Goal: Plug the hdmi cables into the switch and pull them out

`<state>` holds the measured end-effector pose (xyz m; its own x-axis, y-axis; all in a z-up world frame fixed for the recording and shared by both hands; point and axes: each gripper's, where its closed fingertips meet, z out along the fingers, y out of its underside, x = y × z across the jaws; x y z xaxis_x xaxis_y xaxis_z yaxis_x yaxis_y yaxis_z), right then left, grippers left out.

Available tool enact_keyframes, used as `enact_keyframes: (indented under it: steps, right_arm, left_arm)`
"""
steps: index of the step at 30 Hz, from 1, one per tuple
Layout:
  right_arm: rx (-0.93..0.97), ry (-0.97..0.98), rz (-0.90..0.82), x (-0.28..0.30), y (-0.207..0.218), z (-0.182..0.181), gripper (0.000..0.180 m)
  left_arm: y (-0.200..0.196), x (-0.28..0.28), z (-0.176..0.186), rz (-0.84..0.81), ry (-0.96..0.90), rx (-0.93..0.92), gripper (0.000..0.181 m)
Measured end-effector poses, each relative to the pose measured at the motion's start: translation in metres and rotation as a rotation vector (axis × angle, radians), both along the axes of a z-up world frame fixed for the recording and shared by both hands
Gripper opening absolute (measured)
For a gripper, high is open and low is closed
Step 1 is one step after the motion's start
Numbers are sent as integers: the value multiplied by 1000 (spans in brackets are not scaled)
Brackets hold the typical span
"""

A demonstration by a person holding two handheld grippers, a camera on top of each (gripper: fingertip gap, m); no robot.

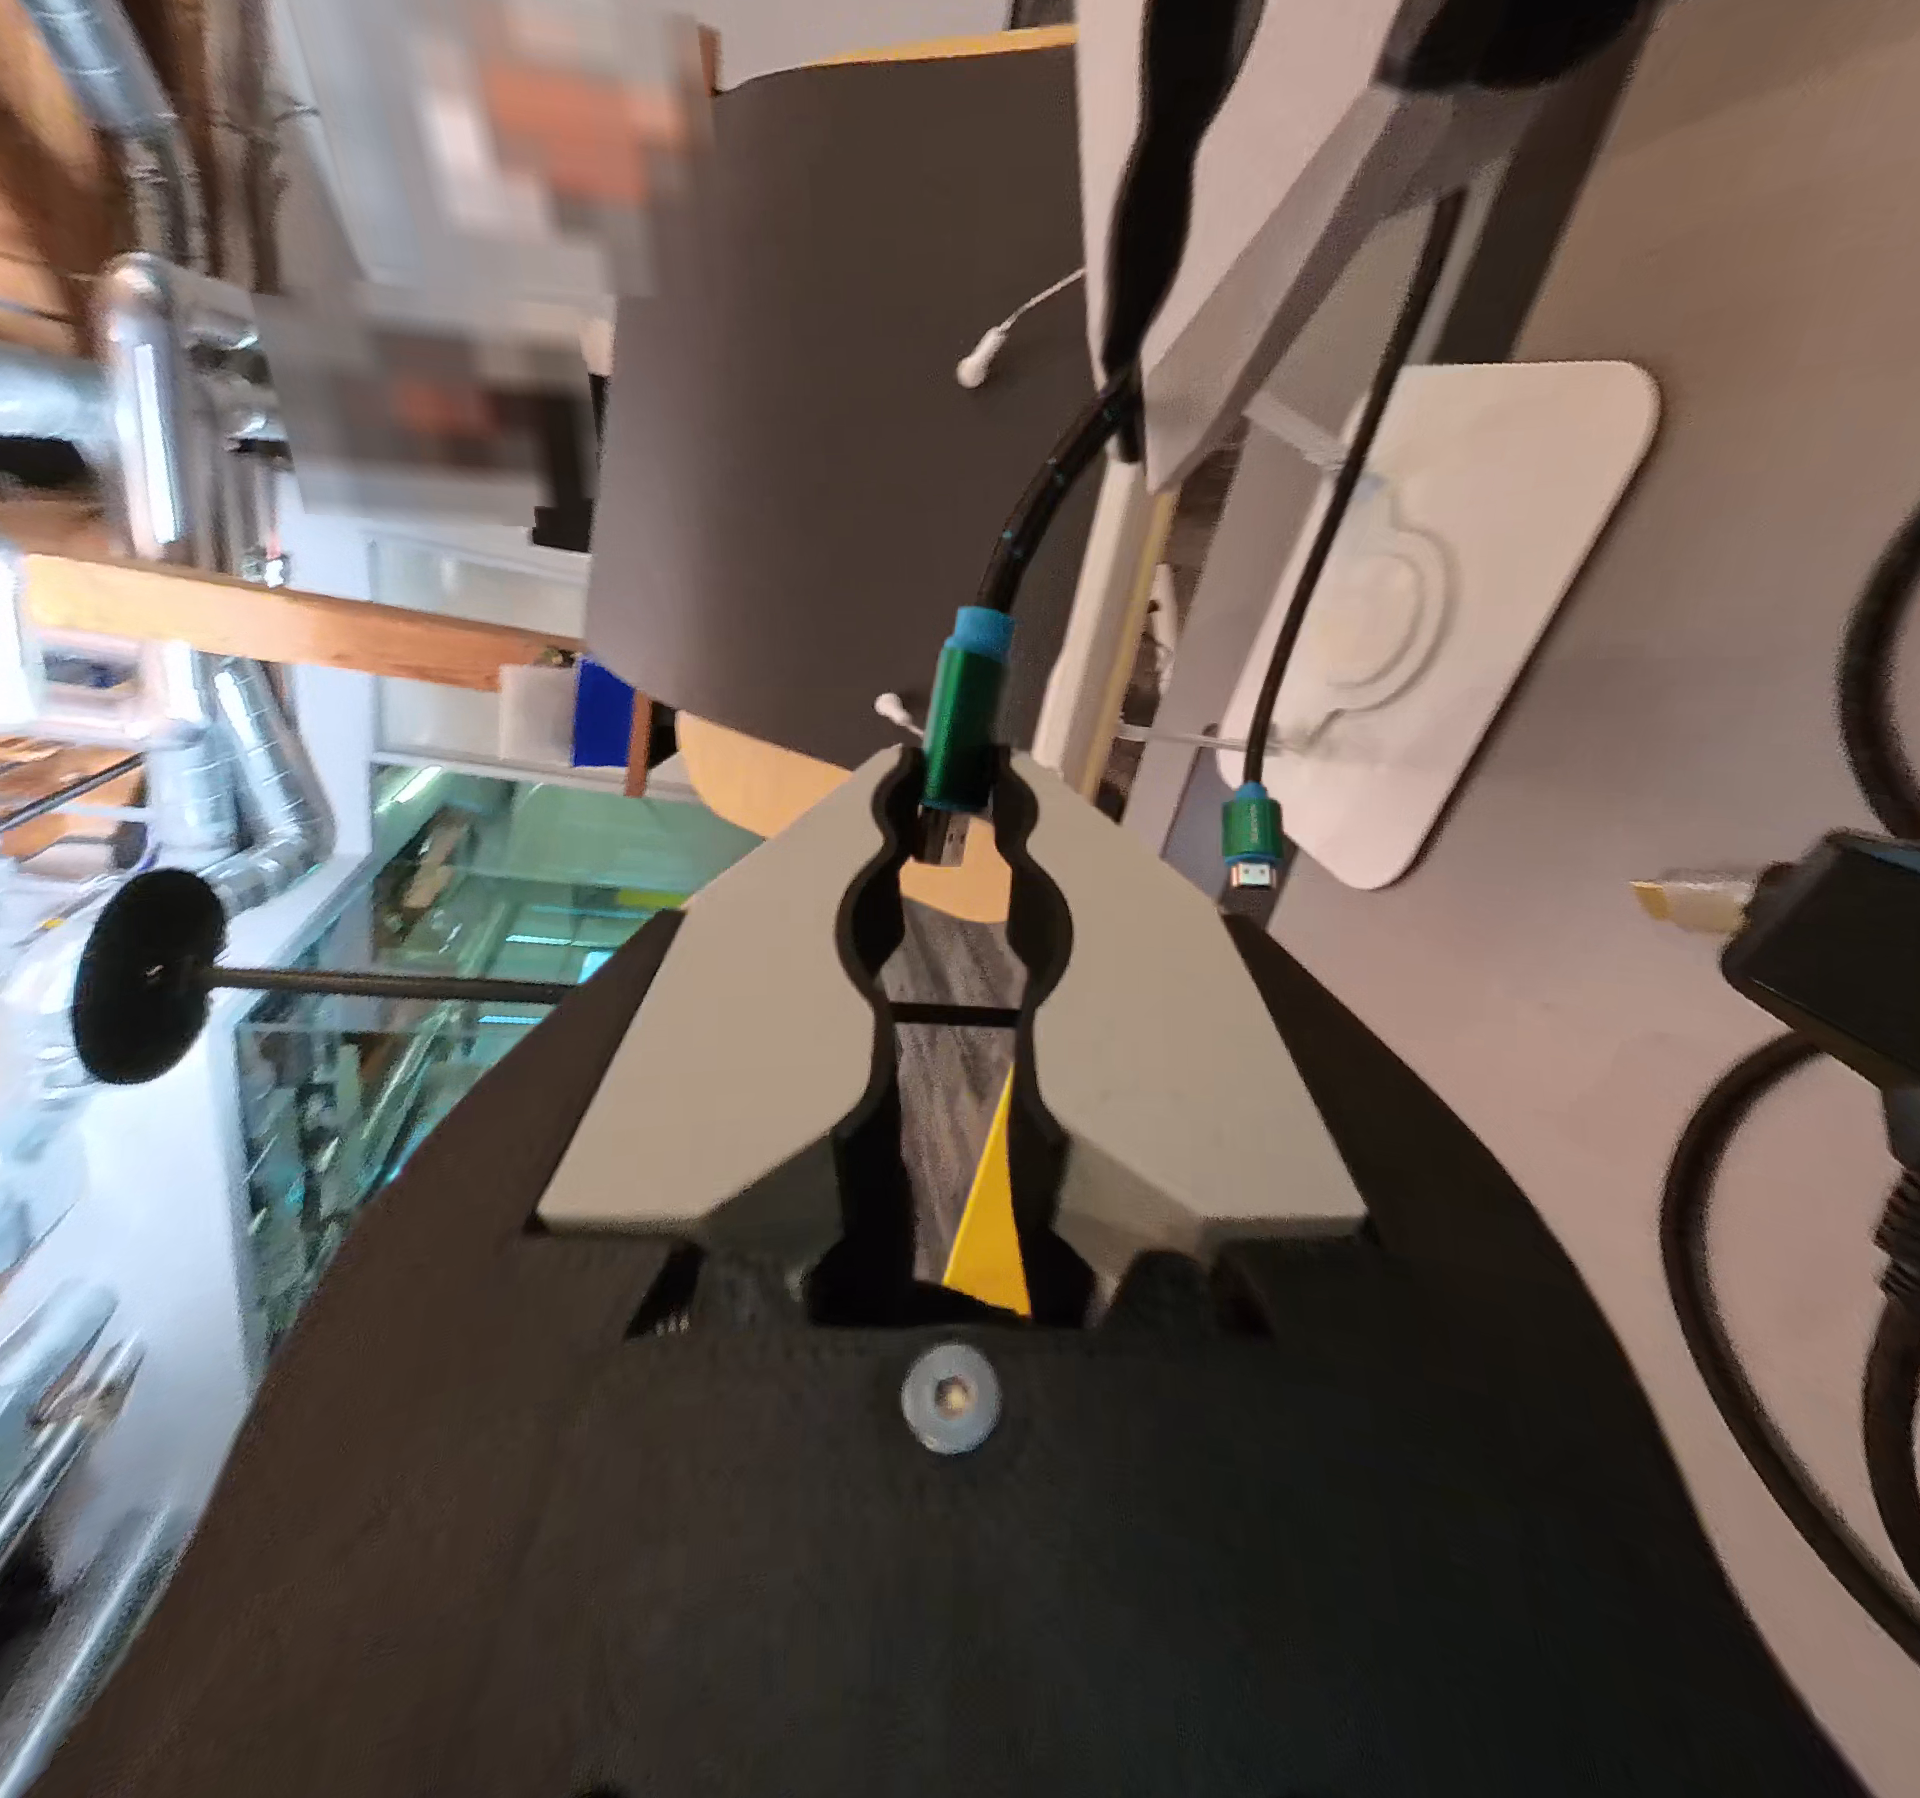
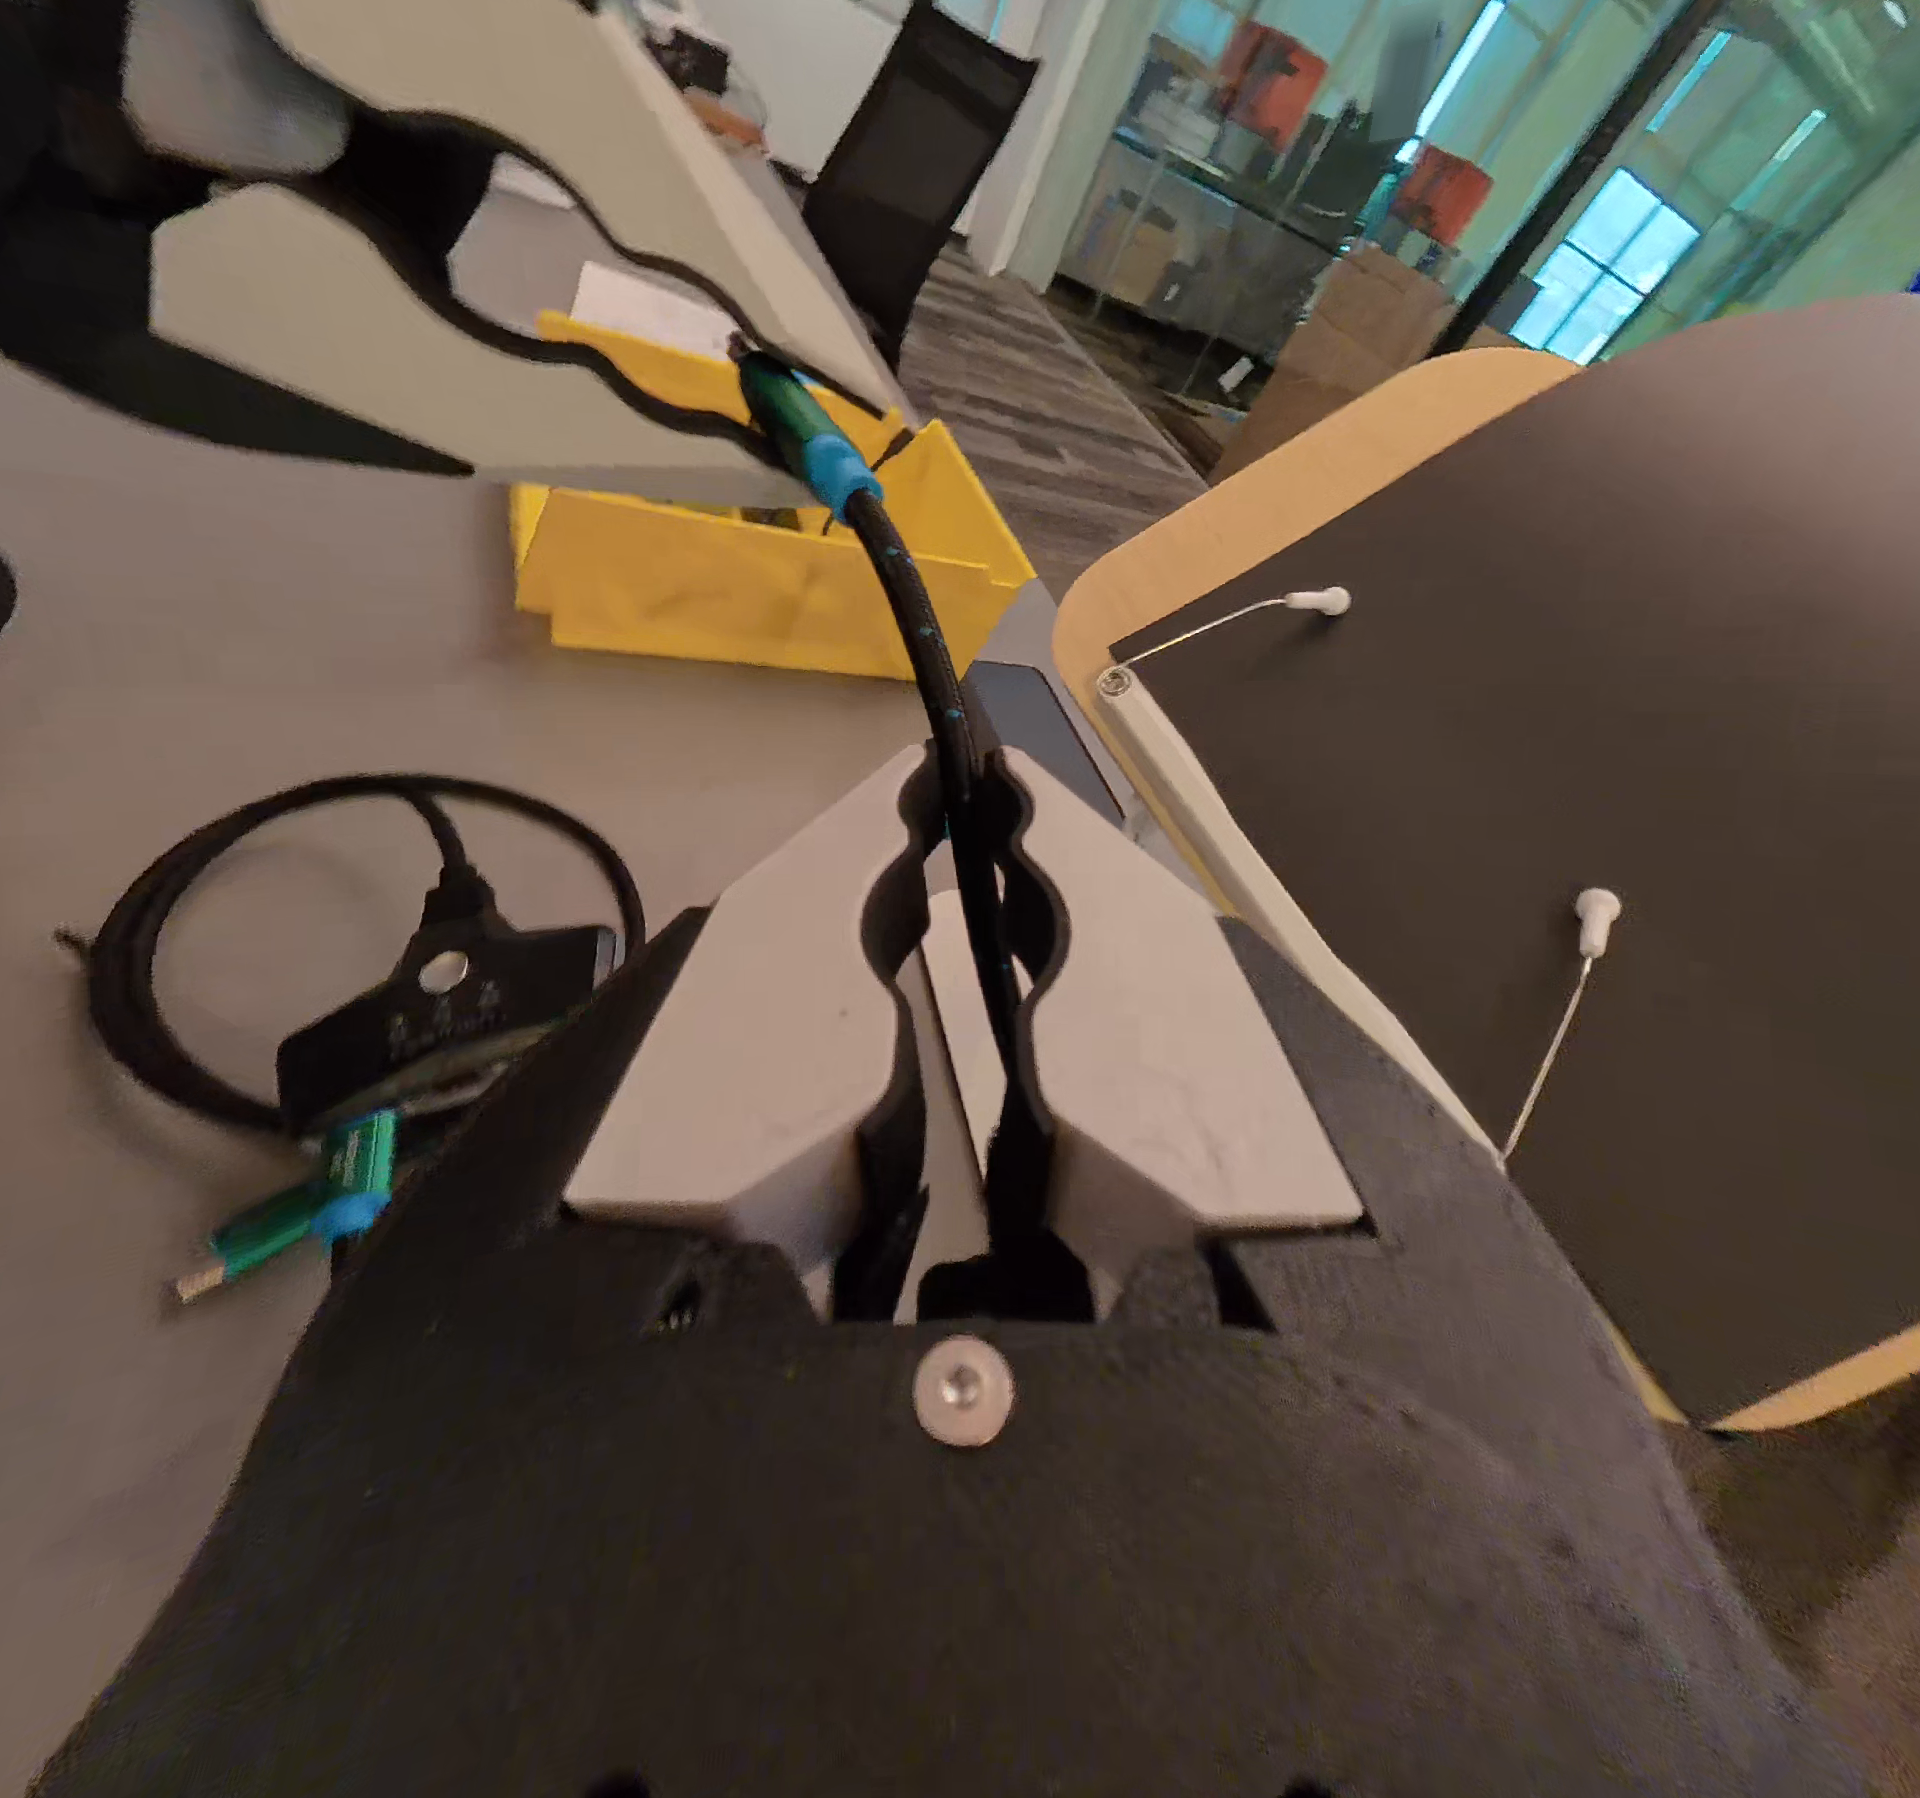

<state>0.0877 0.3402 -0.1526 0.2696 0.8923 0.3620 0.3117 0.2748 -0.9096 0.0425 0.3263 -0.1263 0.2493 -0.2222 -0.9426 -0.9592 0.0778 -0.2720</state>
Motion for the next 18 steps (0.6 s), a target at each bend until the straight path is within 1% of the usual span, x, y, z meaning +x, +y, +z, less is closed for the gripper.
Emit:
enact_keyframes:
  steps: [3, 6, 10, 13, 16, 18]
  right_arm:
    - [-68, 110, -67, -5, 8, 6, 7]
    - [-174, 271, -98, -12, 10, 14, 6]
    - [-363, 490, -51, -19, 7, 19, 6]
    - [-454, 514, 7, -25, 6, 13, 7]
    - [-473, 433, 89, -28, 1, 8, 7]
    - [-489, 392, 184, -24, -6, 9, 13]
  left_arm:
    - [3, -1, 8, 26, -28, 79, 11]
    - [4, -2, 18, 36, -84, 148, 12]
    - [3, -1, 24, 30, -134, 206, 12]
    - [5, -7, 19, 29, -127, 205, 12]
    - [6, -13, 14, 11, -85, 202, 12]
    - [4, -12, 13, -20, -45, 206, 12]
